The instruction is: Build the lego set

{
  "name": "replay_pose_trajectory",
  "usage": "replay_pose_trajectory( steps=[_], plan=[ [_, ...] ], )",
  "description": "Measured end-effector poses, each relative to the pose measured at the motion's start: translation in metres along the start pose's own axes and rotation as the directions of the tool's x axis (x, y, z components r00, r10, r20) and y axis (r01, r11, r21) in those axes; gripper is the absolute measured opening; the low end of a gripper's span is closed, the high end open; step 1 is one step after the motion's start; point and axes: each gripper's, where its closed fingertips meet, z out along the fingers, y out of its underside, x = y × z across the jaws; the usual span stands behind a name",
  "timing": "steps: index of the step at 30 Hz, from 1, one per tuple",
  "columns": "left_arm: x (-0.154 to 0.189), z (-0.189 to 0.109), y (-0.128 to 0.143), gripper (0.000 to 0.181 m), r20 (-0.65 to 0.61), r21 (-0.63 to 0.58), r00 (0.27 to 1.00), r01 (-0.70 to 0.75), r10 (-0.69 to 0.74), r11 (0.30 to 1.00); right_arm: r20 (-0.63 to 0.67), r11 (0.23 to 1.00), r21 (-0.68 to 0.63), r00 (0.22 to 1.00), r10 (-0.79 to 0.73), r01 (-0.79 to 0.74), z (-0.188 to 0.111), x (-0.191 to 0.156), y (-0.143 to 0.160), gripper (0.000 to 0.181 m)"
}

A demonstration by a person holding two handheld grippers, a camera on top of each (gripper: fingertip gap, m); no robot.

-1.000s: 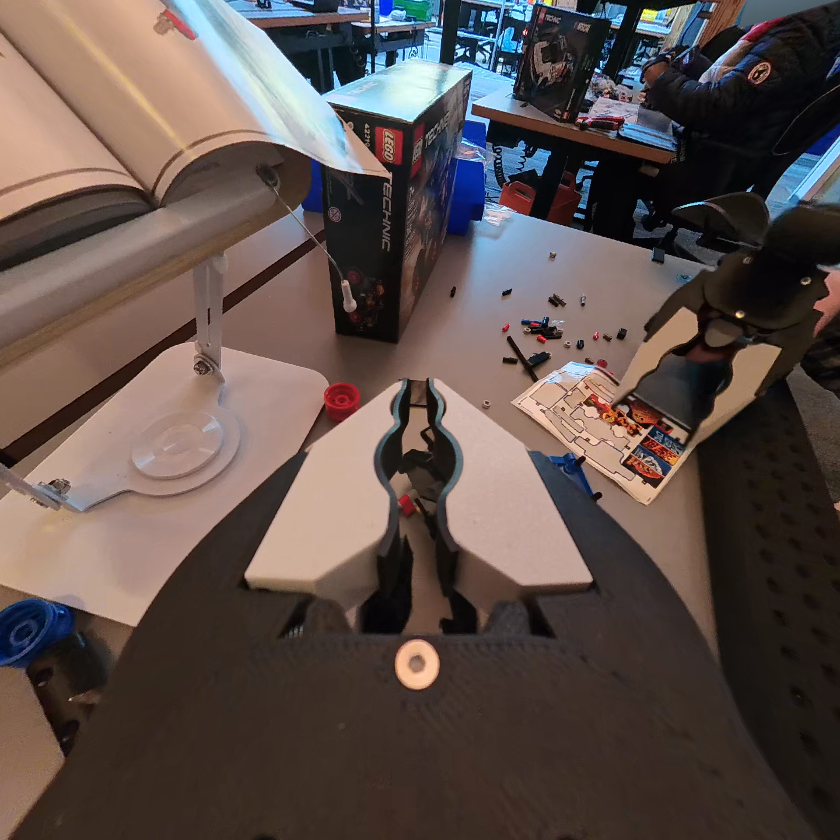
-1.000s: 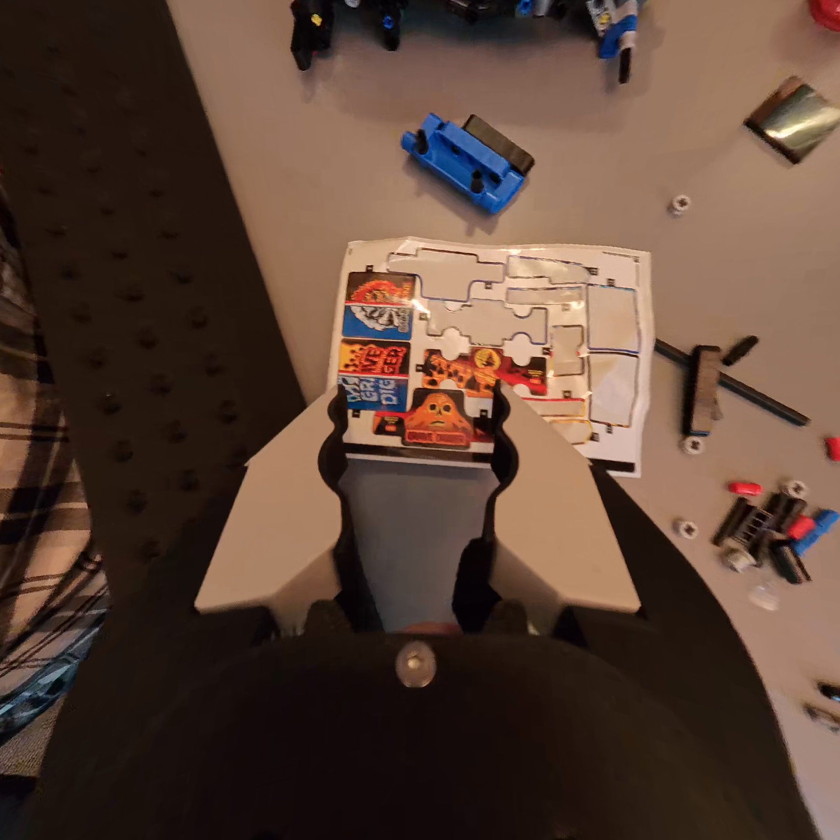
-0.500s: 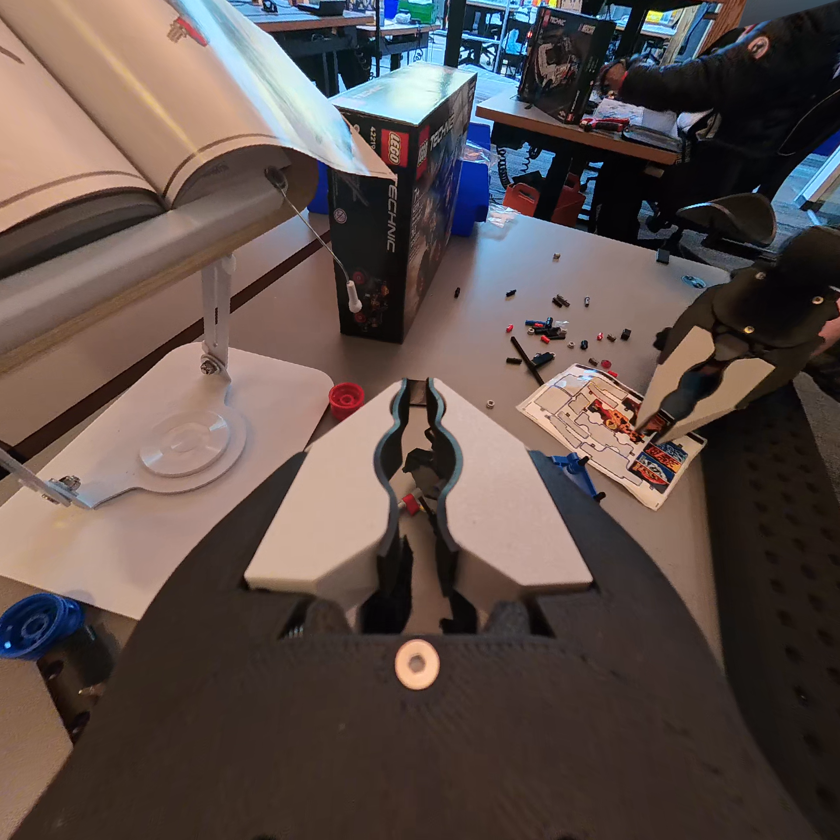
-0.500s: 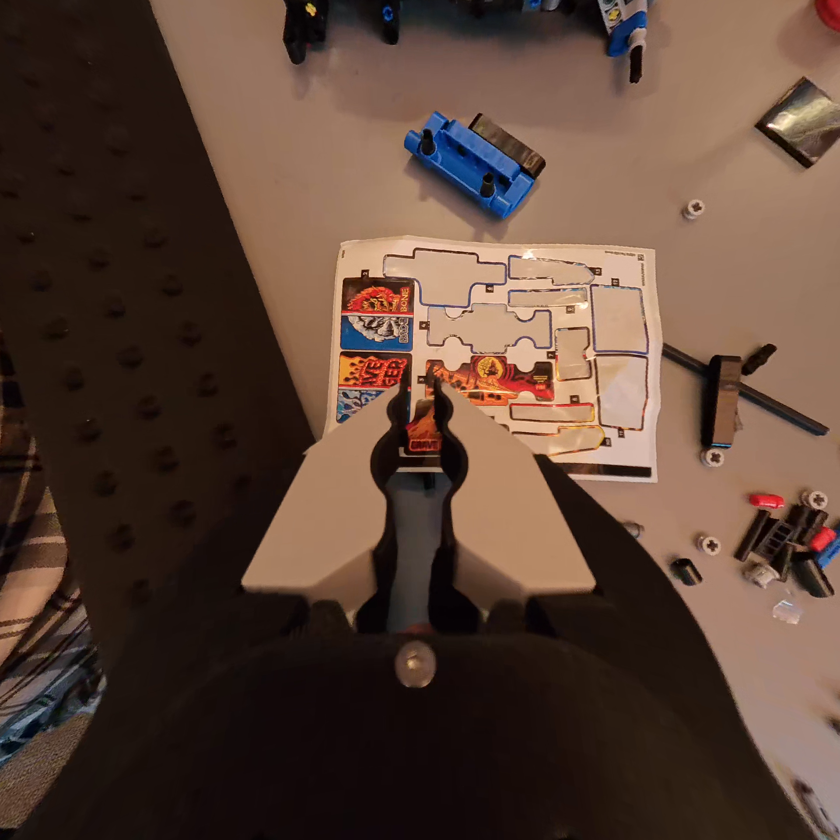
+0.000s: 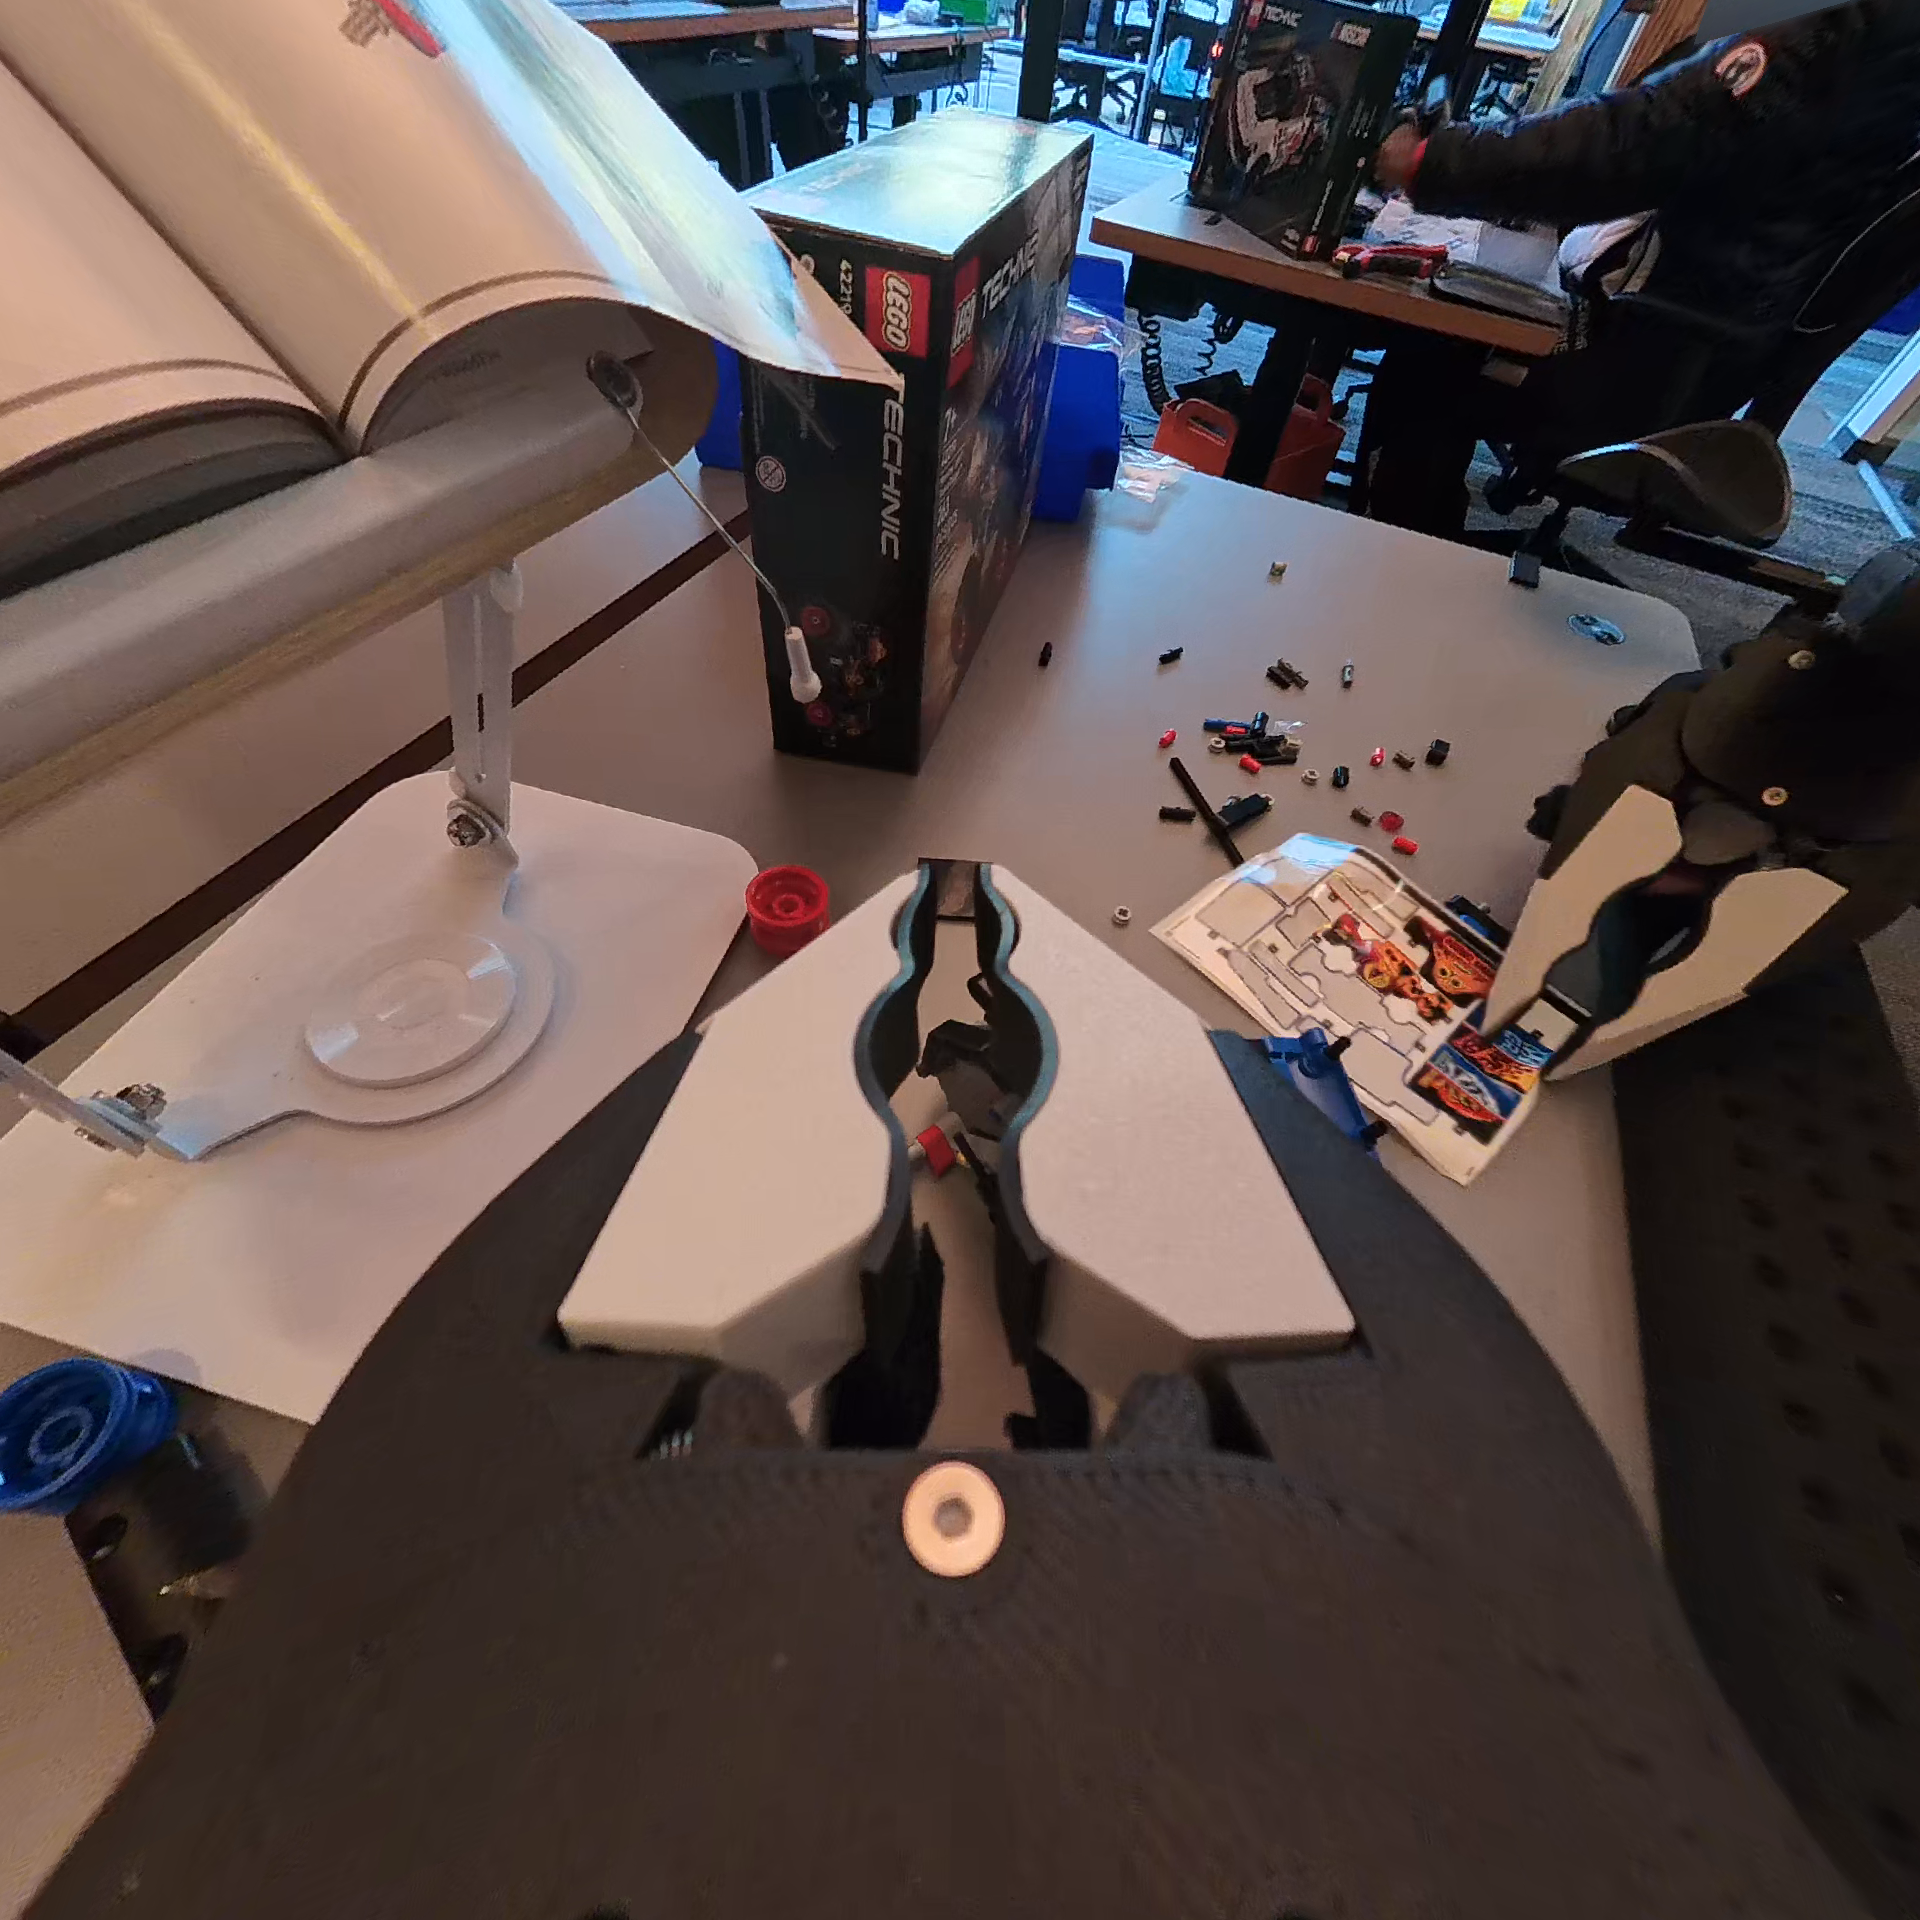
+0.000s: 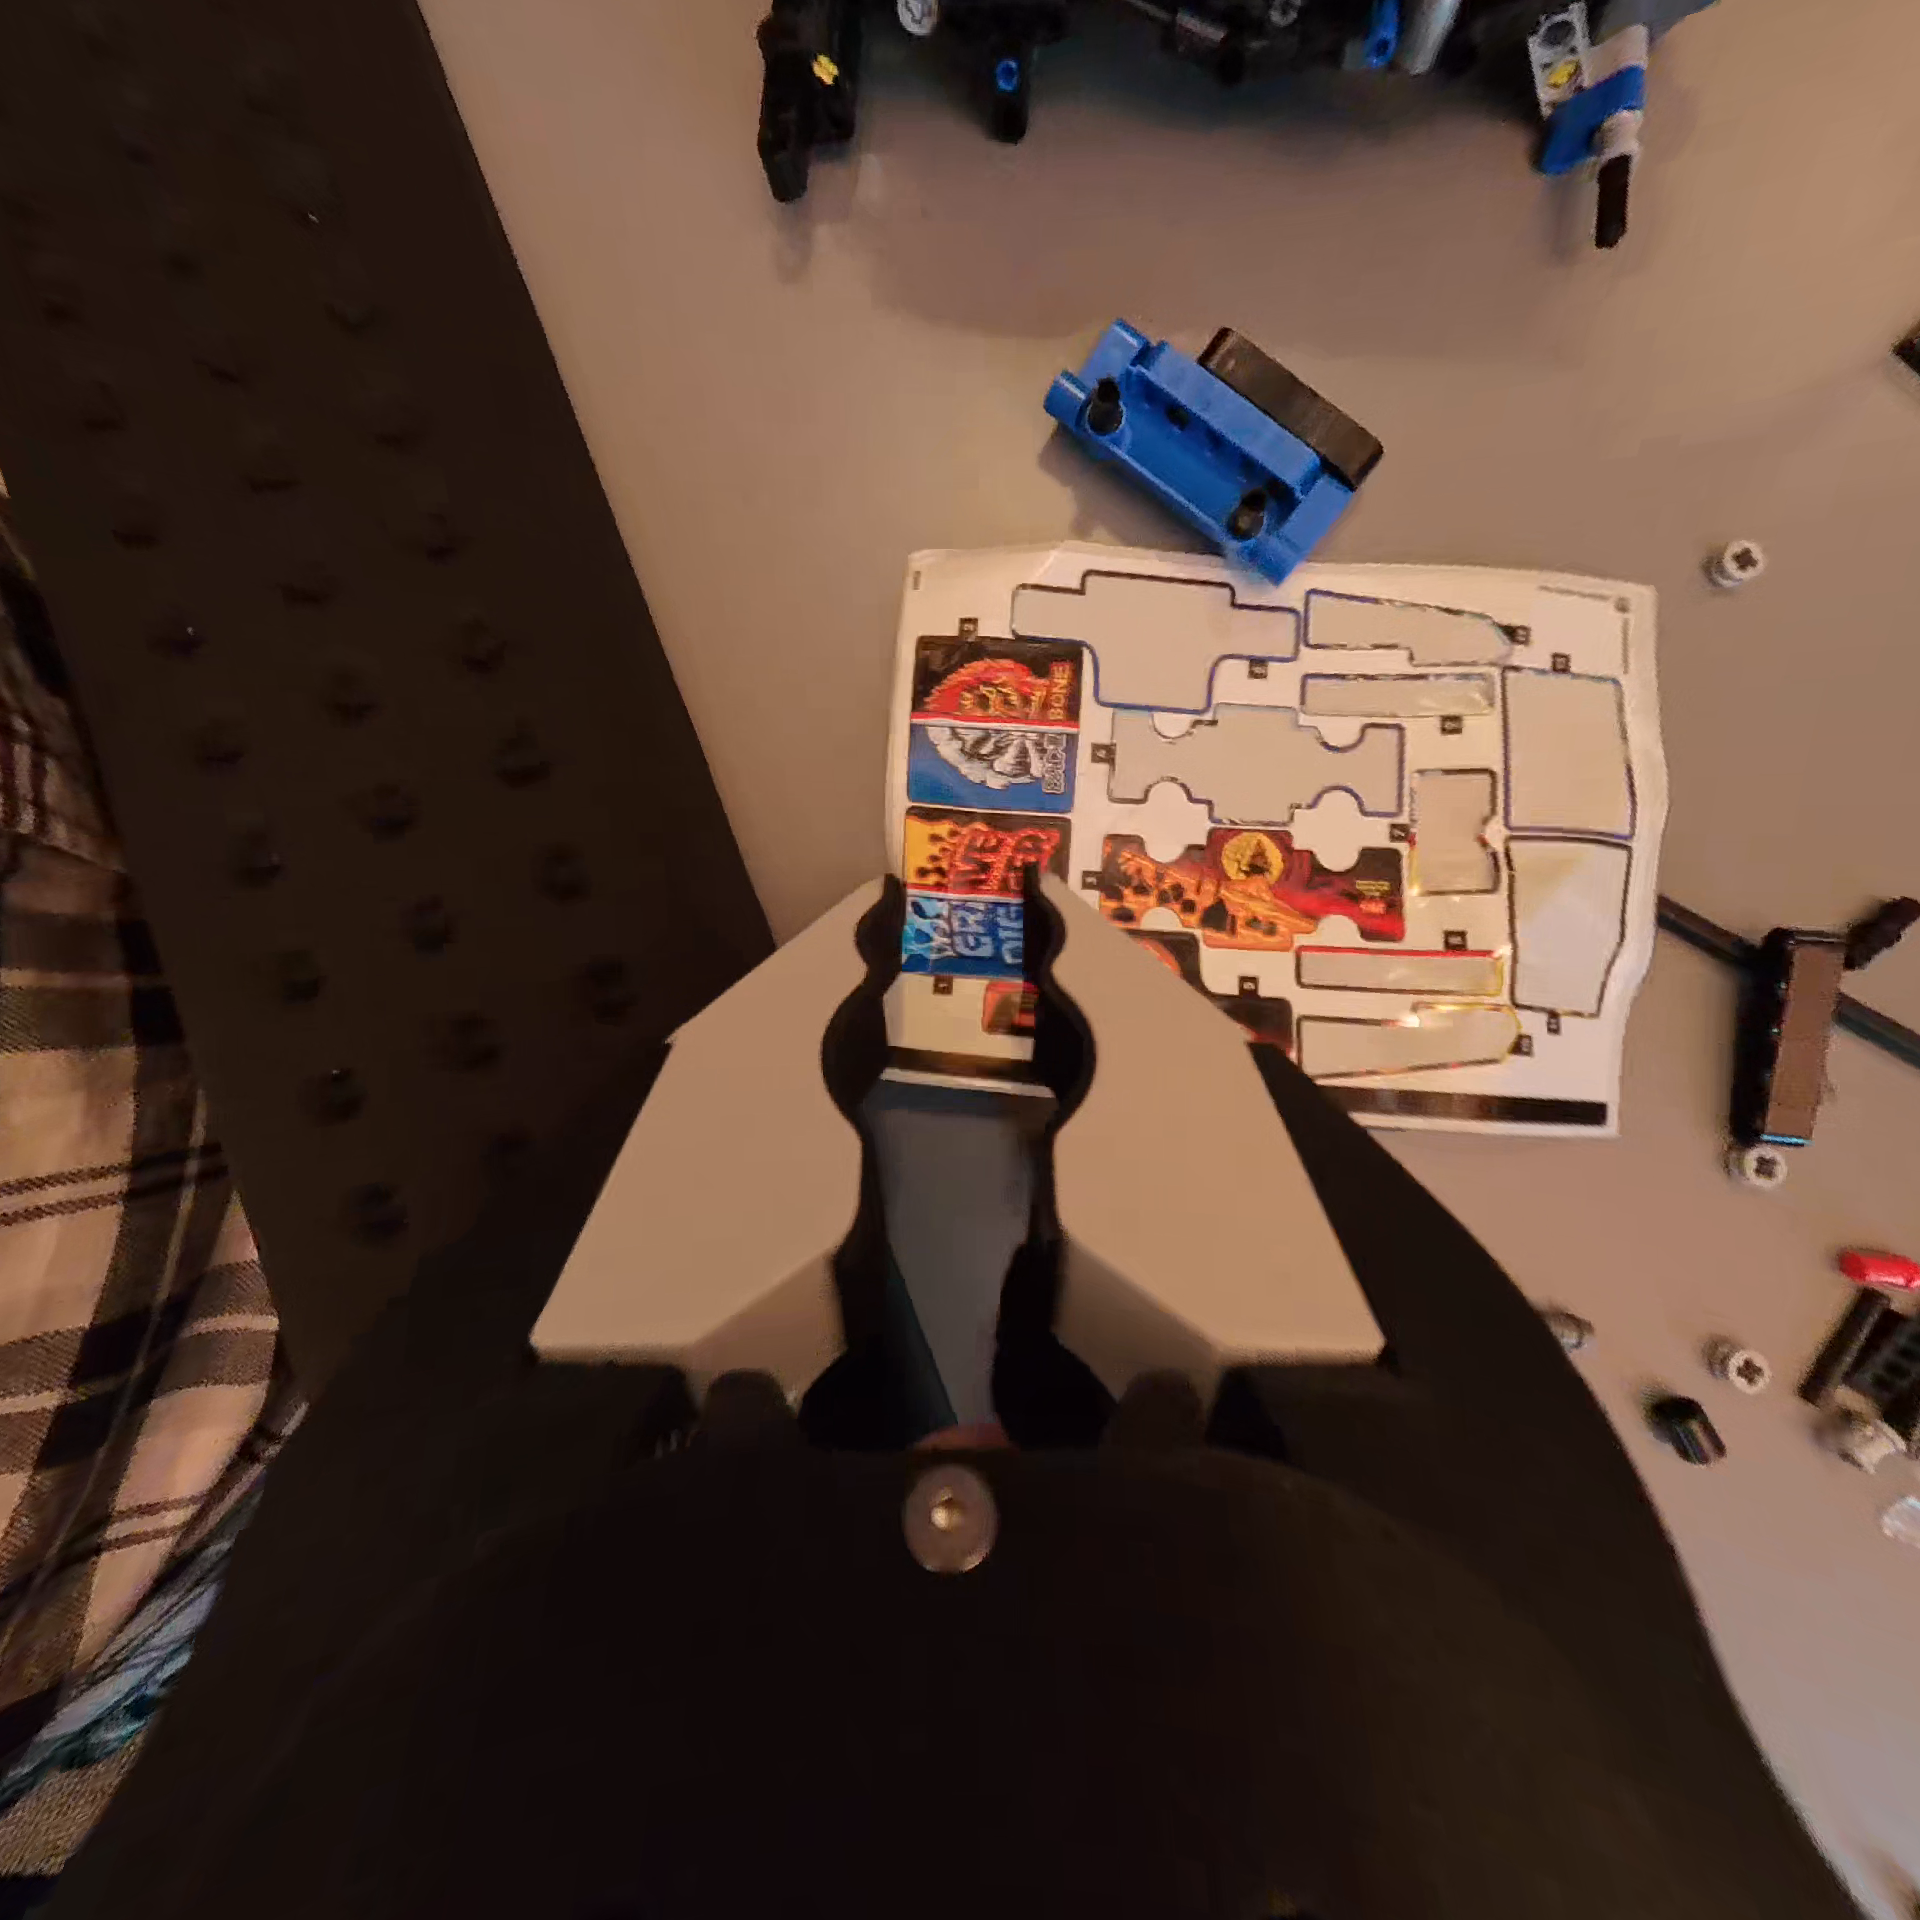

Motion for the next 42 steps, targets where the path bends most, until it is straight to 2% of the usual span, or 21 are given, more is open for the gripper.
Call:
replay_pose_trajectory(
  steps=[4,11,15,20,25,28,32,34,37,42],
  plan=[
    [0.0,0.002,0.002,0.005,-0.001,-0.006,1.0,0.001,-0.001,1.0,0.008,1.0,0.016,1.0,0.001,-0.001,0.0,0.004,-0.001,0.0],
    [0.0,0.001,0.001,0.005,0.002,0.0,1.0,-0.001,0.001,1.0,-0.045,1.0,0.031,0.999,0.001,0.0,-0.012,0.031,-0.002,0.0],
    [-0.001,0.001,0.001,0.005,0.003,0.002,1.0,-0.002,0.002,1.0,-0.07,0.994,0.111,0.997,0.025,-0.017,-0.04,0.049,-0.015,0.0],
    [-0.002,0.0,0.001,0.005,0.008,0.003,1.0,-0.001,0.001,1.0,-0.146,0.974,0.227,0.988,0.059,-0.024,-0.09,0.082,-0.032,0.0],
    [-0.003,0.001,0.001,0.006,0.013,0.005,1.0,-0.001,0.001,1.0,-0.238,0.963,0.267,0.967,0.096,-0.03,-0.121,0.116,-0.032,0.0],
    [-0.002,0.003,0.003,0.007,0.013,-0.004,1.0,-0.003,0.003,1.0,-0.289,0.97,0.234,0.948,0.136,-0.068,-0.122,0.142,-0.021,0.0],
    [-0.002,0.006,0.007,0.008,0.012,-0.025,1.0,-0.01,0.01,1.0,-0.282,0.979,0.158,0.945,0.169,-0.128,-0.098,0.163,-0.002,0.001],
    [-0.002,0.007,0.009,0.008,0.014,-0.031,1.0,-0.014,0.015,0.999,-0.324,0.987,0.098,0.933,0.156,-0.131,-0.089,0.169,0.008,0.019],
    [-0.003,0.006,0.009,0.008,0.017,-0.032,1.0,-0.013,0.013,0.999,-0.348,0.996,0.062,0.933,0.086,-0.069,-0.089,0.152,0.011,0.029],
    [0.001,0.007,0.007,0.009,0.006,-0.032,1.0,-0.021,0.021,0.999,-0.074,0.999,0.002,0.996,0.049,-0.049,-0.059,0.063,0.024,0.041]
  ],
)
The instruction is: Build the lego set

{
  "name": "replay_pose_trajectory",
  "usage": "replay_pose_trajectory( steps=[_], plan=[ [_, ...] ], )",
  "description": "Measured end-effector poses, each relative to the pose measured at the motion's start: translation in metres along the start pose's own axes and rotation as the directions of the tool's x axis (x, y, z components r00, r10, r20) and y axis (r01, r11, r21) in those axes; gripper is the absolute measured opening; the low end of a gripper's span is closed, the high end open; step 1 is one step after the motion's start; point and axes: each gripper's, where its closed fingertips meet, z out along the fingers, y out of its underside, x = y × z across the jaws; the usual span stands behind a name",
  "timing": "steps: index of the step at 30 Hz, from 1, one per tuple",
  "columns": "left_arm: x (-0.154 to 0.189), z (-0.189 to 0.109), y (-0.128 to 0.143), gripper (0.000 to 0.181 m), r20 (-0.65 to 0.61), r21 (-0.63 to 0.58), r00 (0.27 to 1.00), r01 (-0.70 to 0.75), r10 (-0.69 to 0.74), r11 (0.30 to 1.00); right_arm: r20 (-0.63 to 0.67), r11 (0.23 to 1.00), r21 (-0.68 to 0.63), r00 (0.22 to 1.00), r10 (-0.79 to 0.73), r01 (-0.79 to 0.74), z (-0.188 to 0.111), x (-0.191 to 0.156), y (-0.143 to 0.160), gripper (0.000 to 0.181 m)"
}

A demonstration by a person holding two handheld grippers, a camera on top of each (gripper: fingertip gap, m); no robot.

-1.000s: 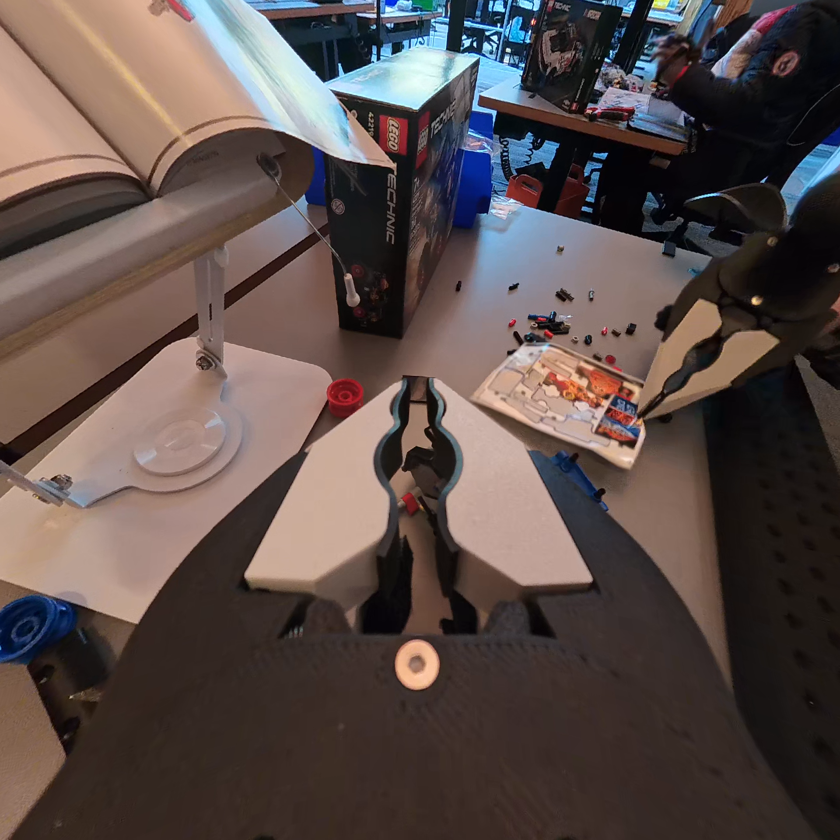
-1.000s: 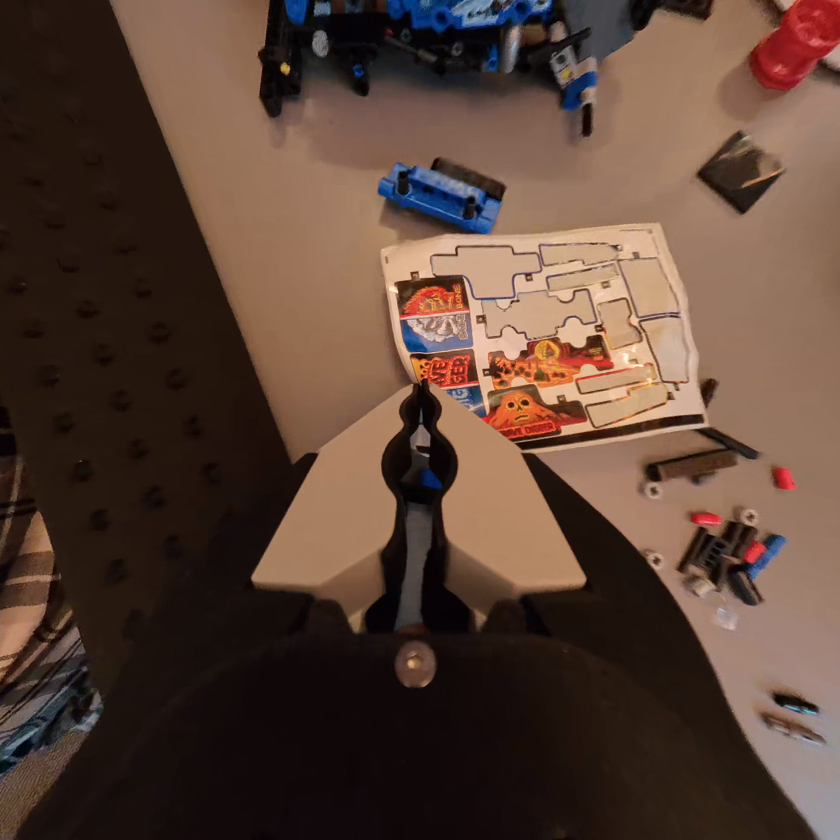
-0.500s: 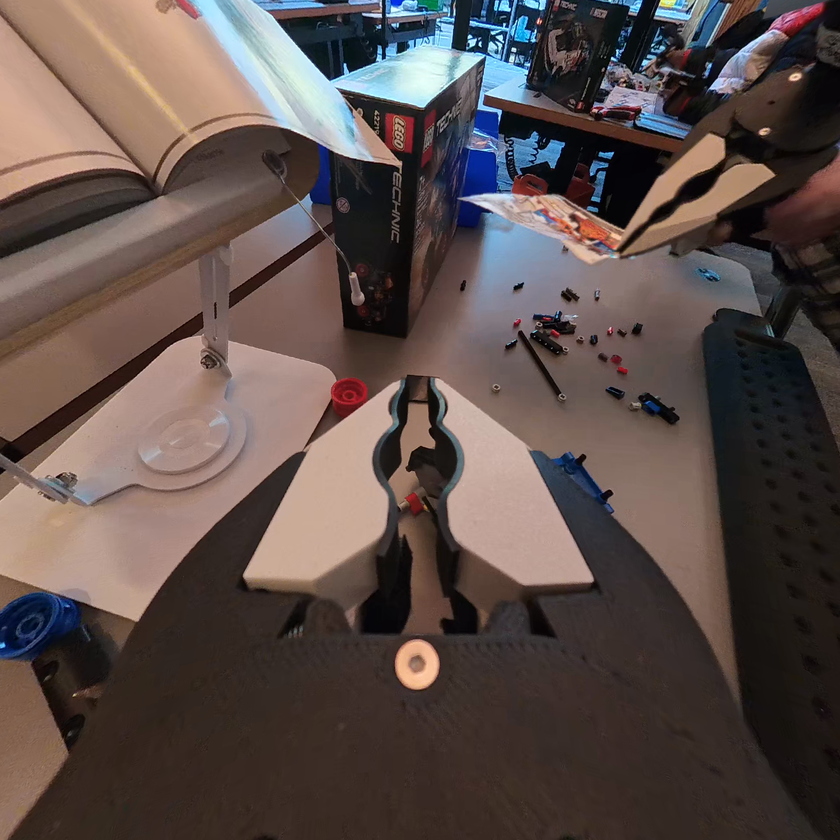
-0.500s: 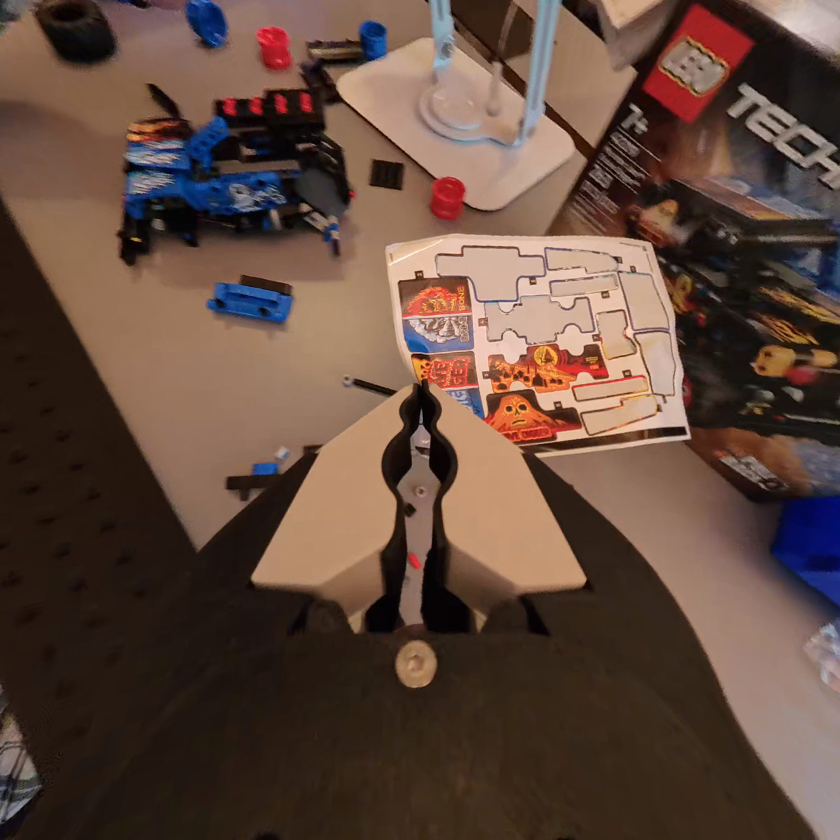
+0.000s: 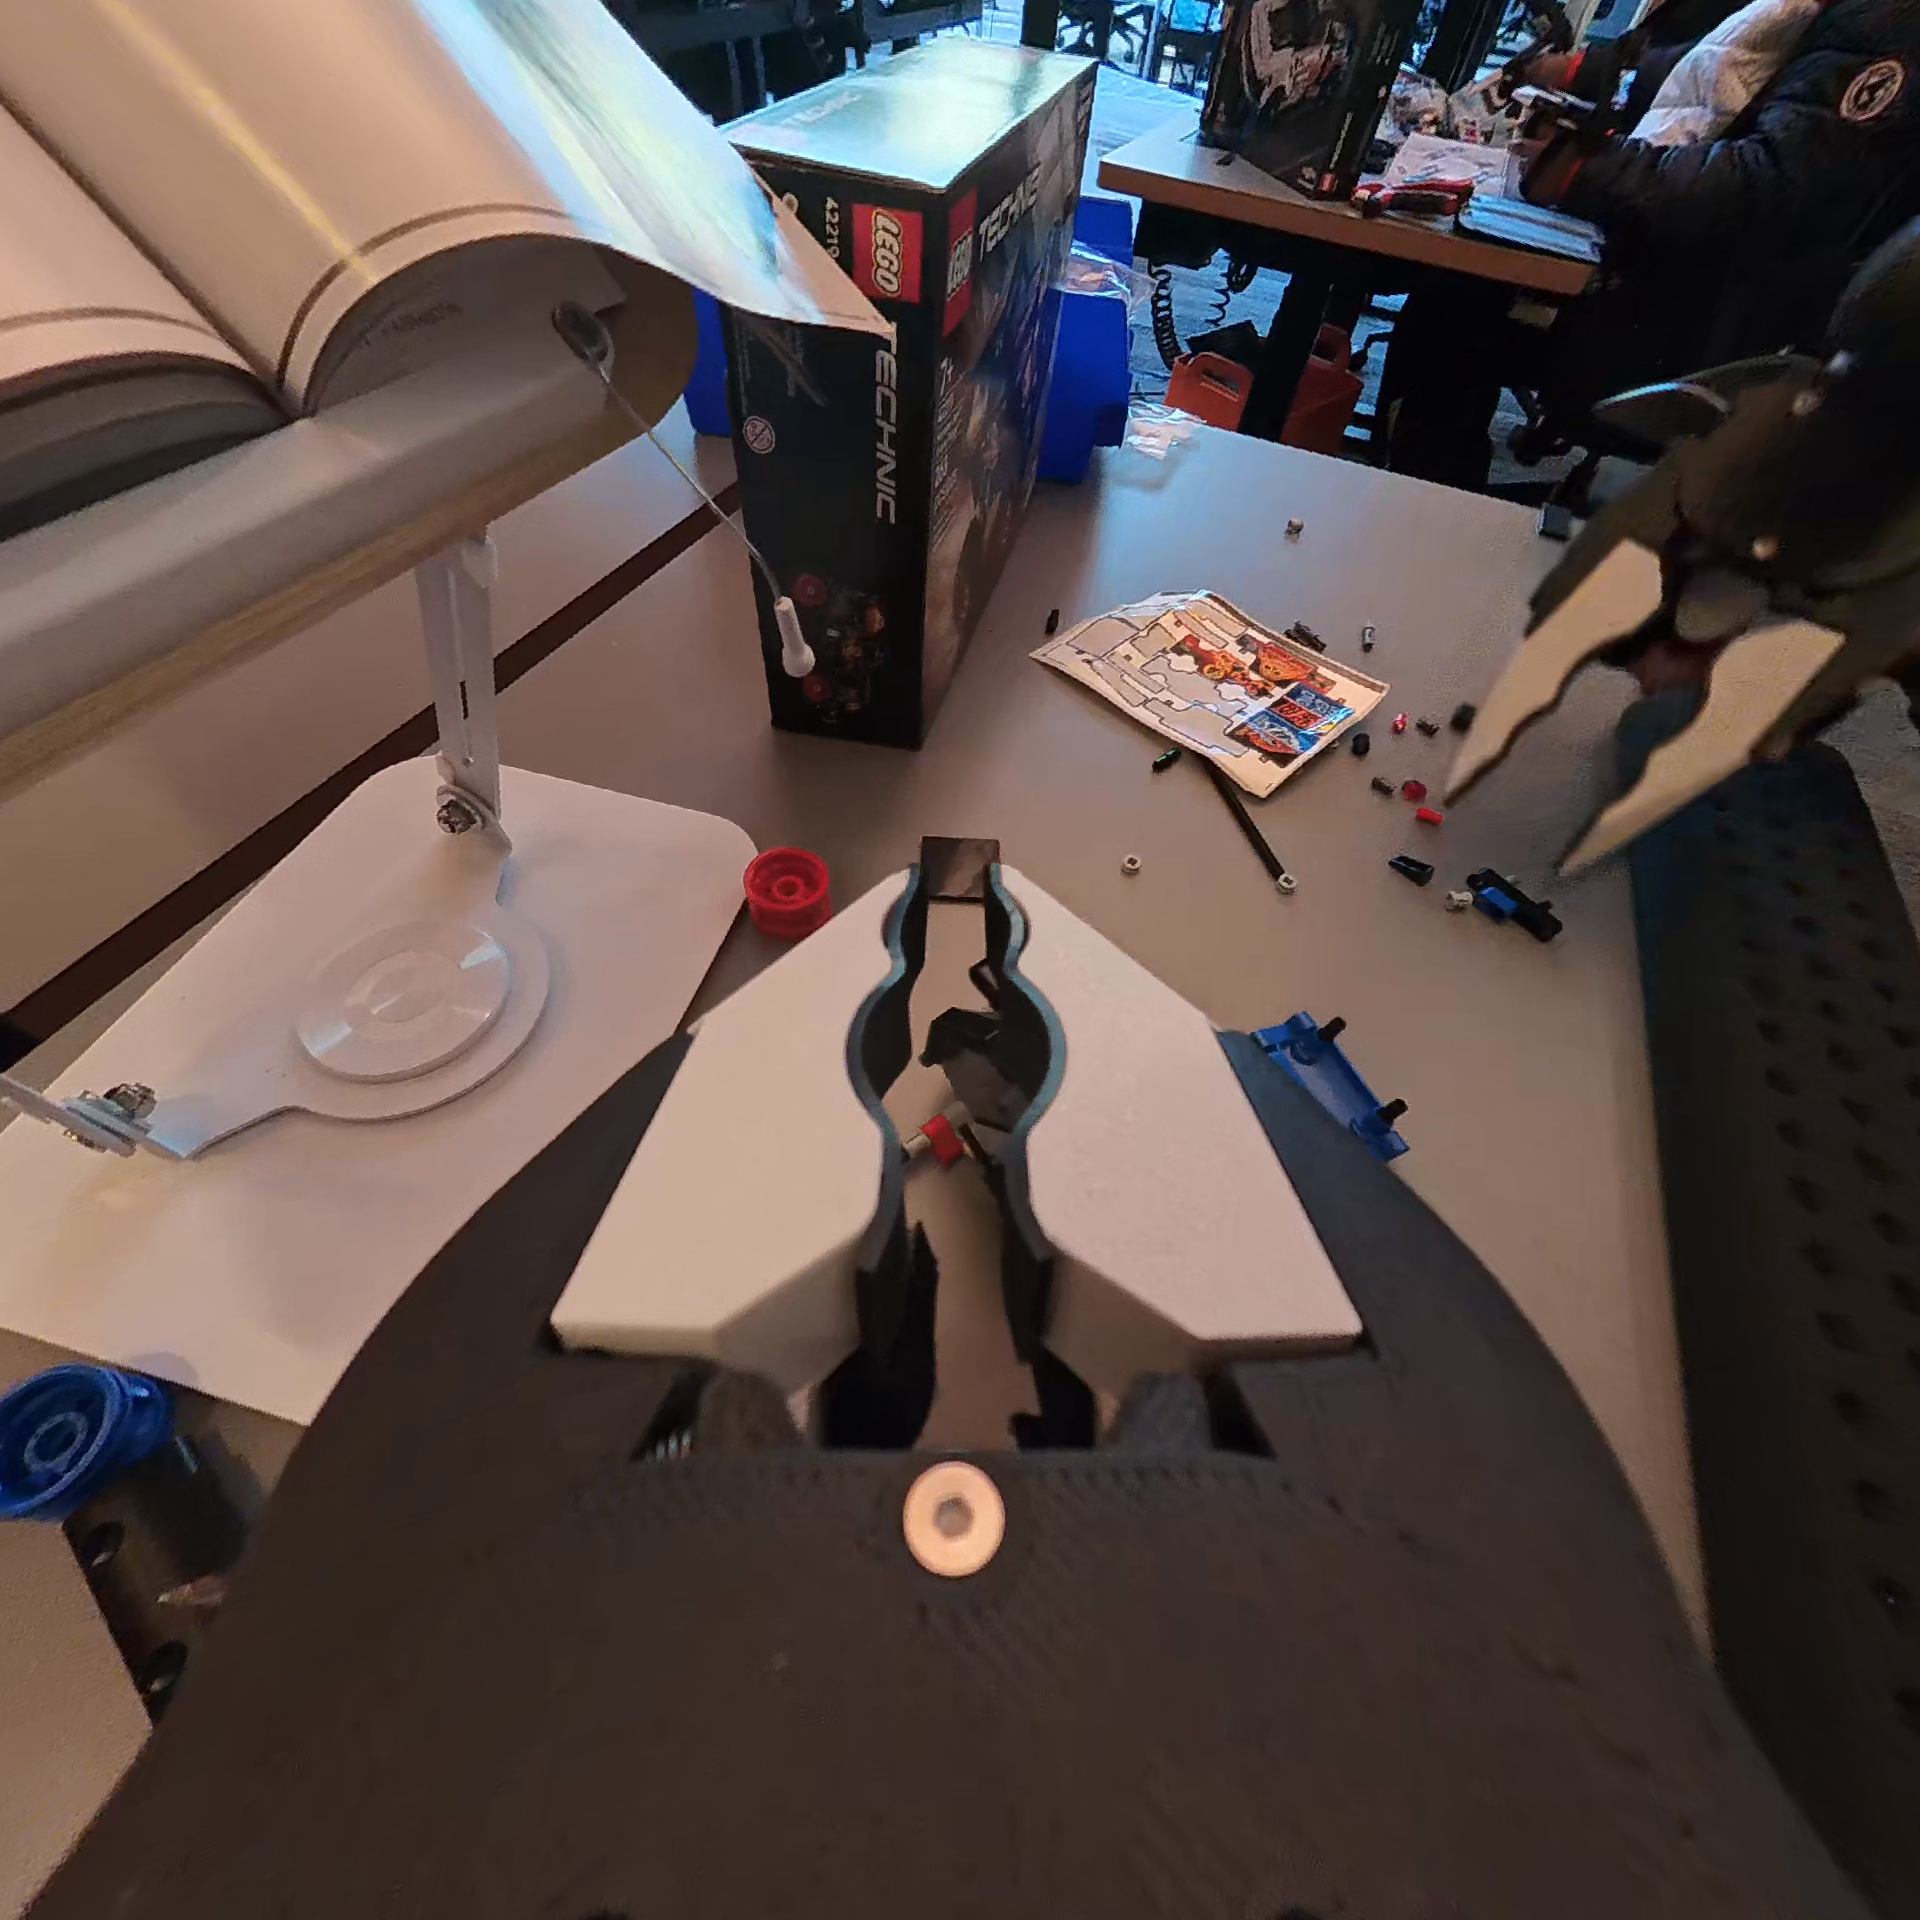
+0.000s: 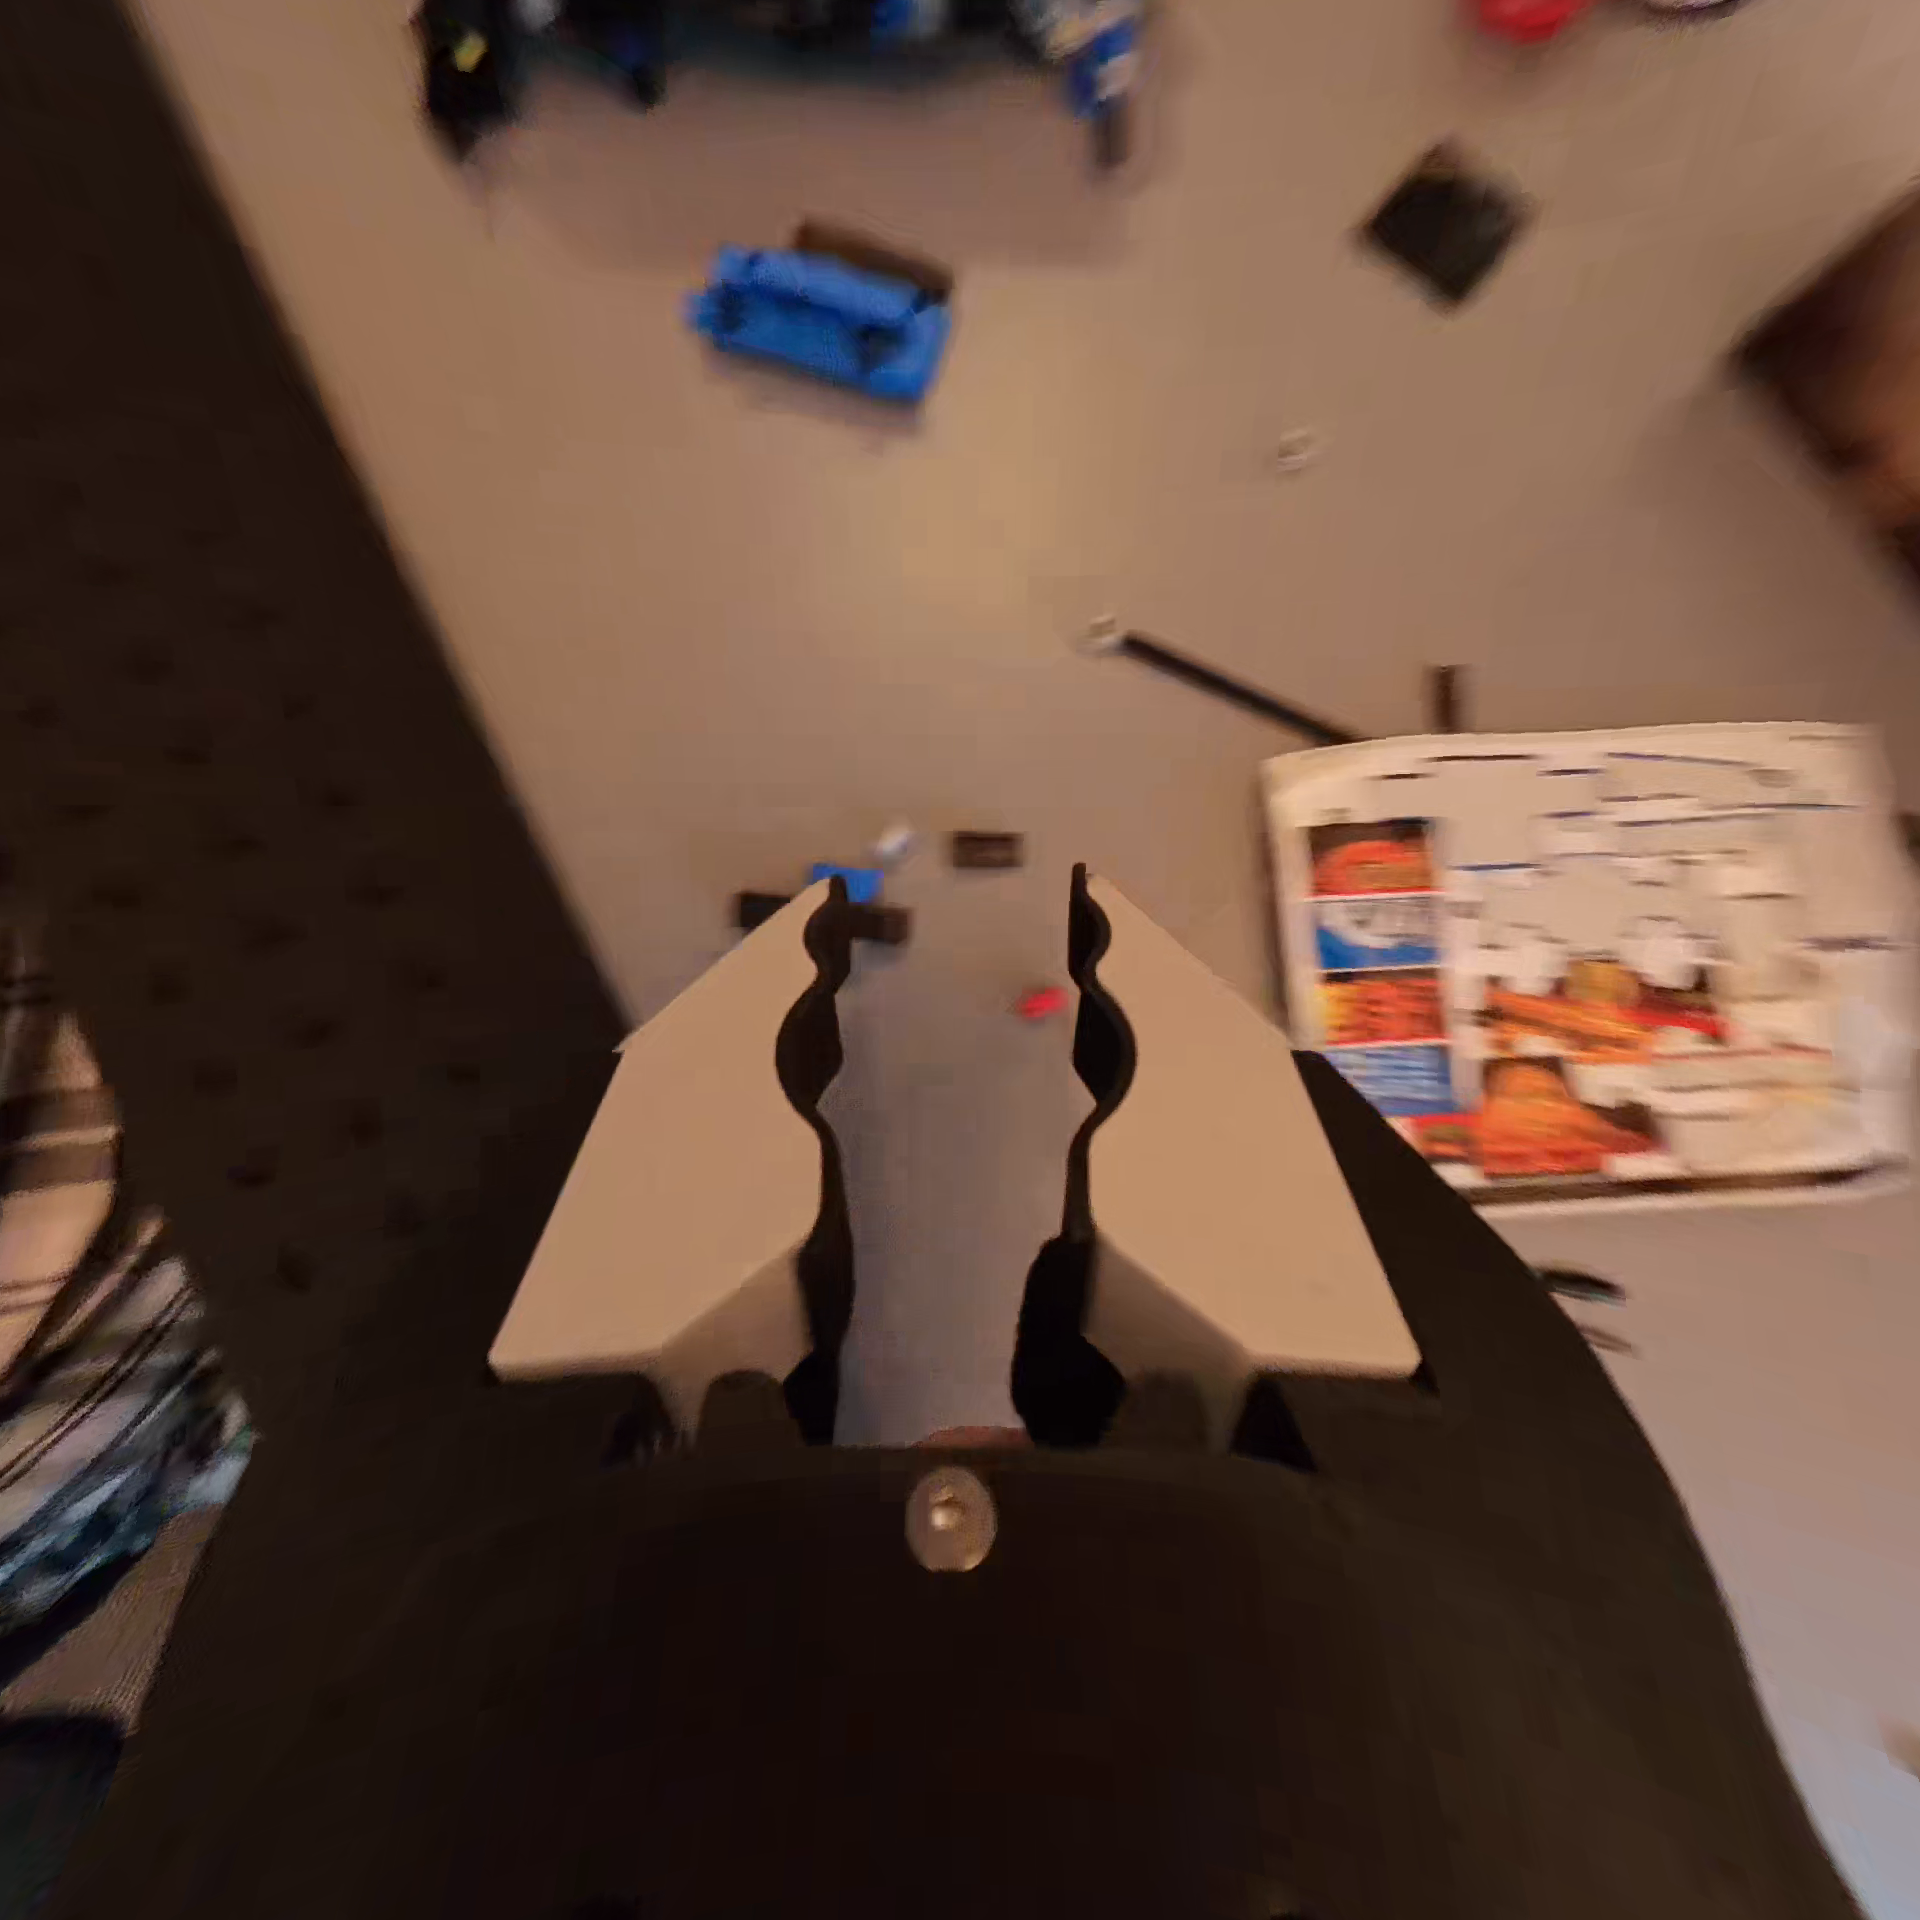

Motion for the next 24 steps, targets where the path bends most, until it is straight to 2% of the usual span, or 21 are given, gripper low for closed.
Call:
replay_pose_trajectory(
  steps=[4,6,13,15,18,22,24],
  plan=[
    [0.003,0.002,0.001,0.009,0.0,-0.012,1.0,-0.011,0.011,1.0,0.048,0.994,-0.104,0.999,-0.017,0.022,0.022,-0.027,0.021,0.043],
    [0.004,0.002,0.001,0.009,0.001,-0.012,1.0,-0.015,0.015,1.0,0.055,0.996,-0.086,0.998,0.002,0.003,0.023,-0.027,0.019,0.031],
    [0.019,0.003,-0.005,0.011,-0.037,-0.004,0.998,-0.054,0.054,0.999,0.05,1.0,-0.005,0.999,0.006,-0.005,0.024,-0.026,0.004,0.031],
    [0.028,0.003,-0.01,0.012,-0.062,0.002,0.995,-0.072,0.072,0.997,0.013,0.998,0.064,1.0,-0.022,0.021,0.019,-0.024,-0.015,0.03],
    [0.047,0.004,-0.016,0.015,-0.121,0.018,0.989,-0.089,0.09,0.996,-0.043,0.973,0.211,0.995,-0.09,0.097,0.009,-0.025,-0.06,0.031],
    [0.071,0.005,-0.016,0.021,-0.22,0.012,0.97,-0.1,0.1,0.995,-0.147,0.902,0.381,0.976,-0.16,0.205,0.0,-0.022,-0.122,0.03],
    [0.082,0.005,-0.013,0.024,-0.278,-0.005,0.957,-0.092,0.087,0.996,-0.204,0.869,0.421,0.961,-0.187,0.259,-0.001,-0.019,-0.146,0.031]
  ],
)
